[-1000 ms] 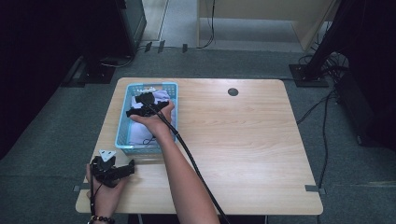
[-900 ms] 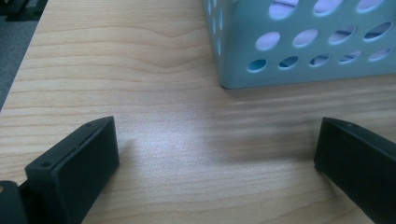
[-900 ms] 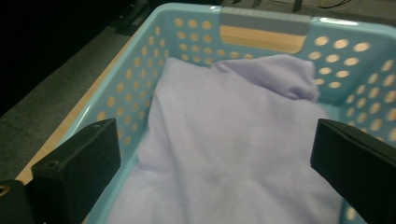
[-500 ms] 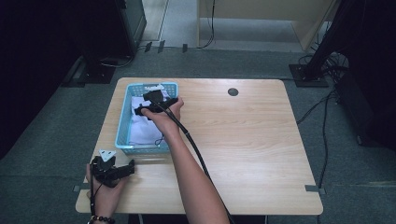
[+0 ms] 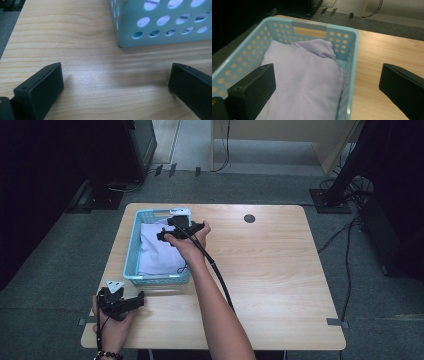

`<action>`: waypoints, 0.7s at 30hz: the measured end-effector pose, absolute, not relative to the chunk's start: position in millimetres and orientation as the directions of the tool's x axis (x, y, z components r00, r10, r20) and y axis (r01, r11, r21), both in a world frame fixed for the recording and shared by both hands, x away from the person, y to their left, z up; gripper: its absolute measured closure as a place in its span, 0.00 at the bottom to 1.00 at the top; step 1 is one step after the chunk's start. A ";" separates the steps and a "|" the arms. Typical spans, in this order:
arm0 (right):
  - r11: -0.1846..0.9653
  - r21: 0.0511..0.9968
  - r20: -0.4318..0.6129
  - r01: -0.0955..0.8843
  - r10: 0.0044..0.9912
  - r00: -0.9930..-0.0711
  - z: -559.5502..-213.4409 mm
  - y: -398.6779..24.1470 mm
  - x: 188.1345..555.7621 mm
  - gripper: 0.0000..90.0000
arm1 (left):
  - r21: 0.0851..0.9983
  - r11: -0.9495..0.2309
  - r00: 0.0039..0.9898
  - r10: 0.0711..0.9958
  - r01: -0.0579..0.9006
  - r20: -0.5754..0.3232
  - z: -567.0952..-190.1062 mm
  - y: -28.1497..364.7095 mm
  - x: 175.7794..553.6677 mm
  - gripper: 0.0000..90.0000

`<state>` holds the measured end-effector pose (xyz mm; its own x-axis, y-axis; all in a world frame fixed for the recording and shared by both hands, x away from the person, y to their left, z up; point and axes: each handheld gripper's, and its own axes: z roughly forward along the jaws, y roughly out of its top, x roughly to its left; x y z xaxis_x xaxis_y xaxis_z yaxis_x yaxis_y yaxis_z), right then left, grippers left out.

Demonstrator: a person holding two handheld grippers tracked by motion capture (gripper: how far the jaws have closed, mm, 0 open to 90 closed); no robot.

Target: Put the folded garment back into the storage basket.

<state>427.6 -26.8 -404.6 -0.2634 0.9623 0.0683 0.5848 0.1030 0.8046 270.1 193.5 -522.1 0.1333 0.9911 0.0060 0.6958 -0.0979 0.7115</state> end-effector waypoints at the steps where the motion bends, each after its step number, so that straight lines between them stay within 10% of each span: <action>1: 0.106 0.804 0.061 0.585 0.964 -0.260 -405.8 -30.4 427.5 0.00 | 0.712 -0.098 0.133 0.991 0.695 0.006 -522.1 193.5 270.2 0.00; 21: 0.032 0.800 0.078 0.599 0.984 -0.158 -422.7 -92.3 425.9 0.00 | 0.712 -0.097 0.133 0.991 0.696 0.006 -522.1 193.4 270.1 0.00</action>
